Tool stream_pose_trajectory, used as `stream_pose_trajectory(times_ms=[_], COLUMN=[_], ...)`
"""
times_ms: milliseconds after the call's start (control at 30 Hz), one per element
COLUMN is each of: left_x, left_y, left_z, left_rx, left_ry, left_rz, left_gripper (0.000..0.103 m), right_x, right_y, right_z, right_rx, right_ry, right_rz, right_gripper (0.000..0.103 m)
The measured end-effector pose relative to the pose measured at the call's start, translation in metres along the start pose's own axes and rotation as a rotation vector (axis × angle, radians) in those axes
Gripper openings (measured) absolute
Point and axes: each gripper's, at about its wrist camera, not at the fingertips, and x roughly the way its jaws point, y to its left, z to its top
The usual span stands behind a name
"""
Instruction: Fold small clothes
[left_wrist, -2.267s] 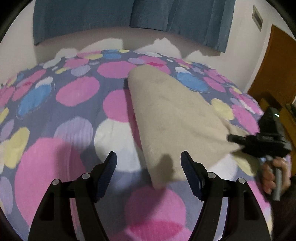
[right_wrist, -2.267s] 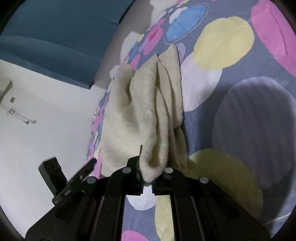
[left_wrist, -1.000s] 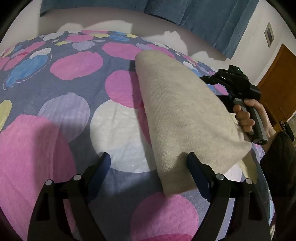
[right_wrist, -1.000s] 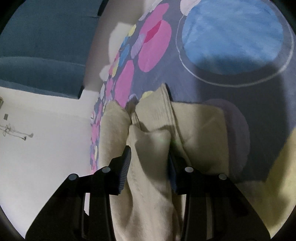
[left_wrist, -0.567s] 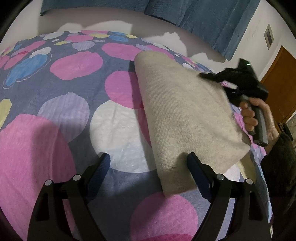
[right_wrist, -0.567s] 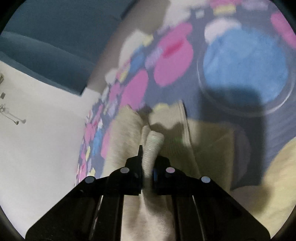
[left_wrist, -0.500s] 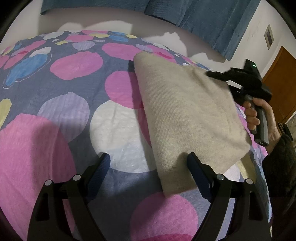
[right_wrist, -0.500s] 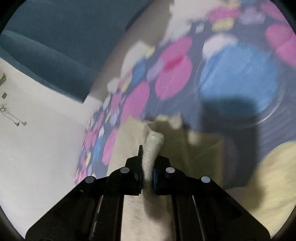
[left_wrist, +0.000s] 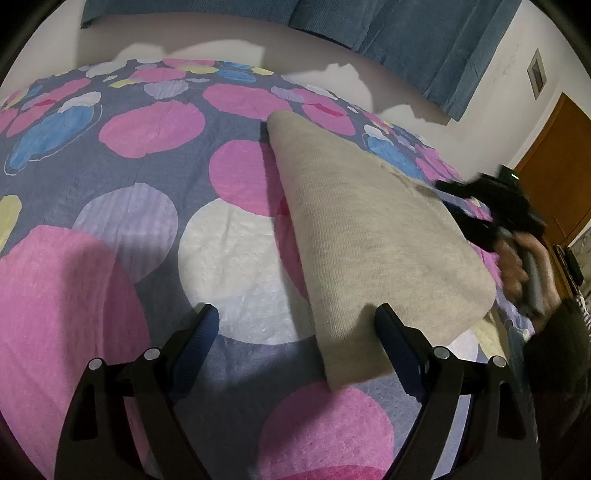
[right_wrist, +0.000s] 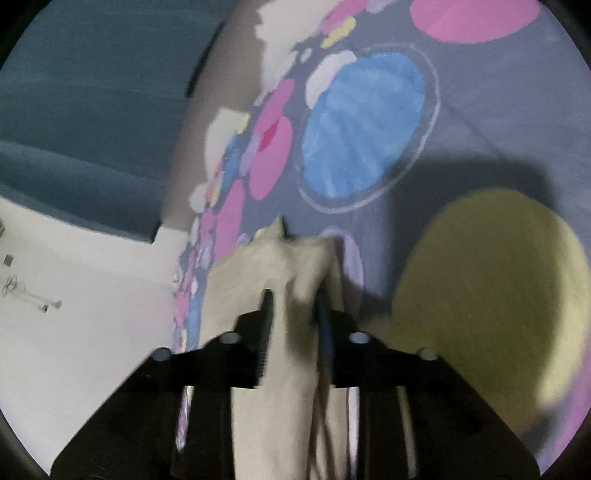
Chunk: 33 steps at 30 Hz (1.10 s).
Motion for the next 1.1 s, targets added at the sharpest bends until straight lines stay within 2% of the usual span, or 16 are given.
stream_pose_trajectory(times_ms=[167, 367, 467, 533, 633, 867, 1100], left_x=[0.000, -0.001, 0.000, 0.000, 0.000, 0.000, 0.001], left_y=[0.000, 0.001, 0.001, 0.001, 0.001, 0.001, -0.001], left_z=[0.000, 0.000, 0.000, 0.000, -0.001, -0.001, -0.002], left_rx=[0.001, -0.004, -0.006, -0.006, -0.005, -0.007, 0.000], left_ry=[0.001, 0.000, 0.000, 0.000, 0.000, 0.002, 0.004], left_rz=[0.002, -0.005, -0.006, -0.006, -0.006, -0.001, 0.006], left_gripper=[0.085, 0.085, 0.085, 0.085, 0.085, 0.085, 0.085], right_x=[-0.036, -0.055, -0.053, -0.050, -0.049, -0.044, -0.043], right_y=[-0.006, -0.006, 0.000, 0.002, 0.005, -0.012, -0.012], right_z=[-0.057, -0.099, -0.107, -0.110, -0.115, -0.121, -0.121], right_rx=[-0.030, -0.034, -0.068, -0.076, -0.098, -0.066, -0.081], right_ry=[0.033, 0.024, 0.011, 0.023, 0.020, 0.026, 0.018], right_rz=[-0.013, 0.005, -0.035, -0.041, -0.055, -0.044, -0.037], right_gripper=[0.032, 0.032, 0.031, 0.021, 0.012, 0.010, 0.008])
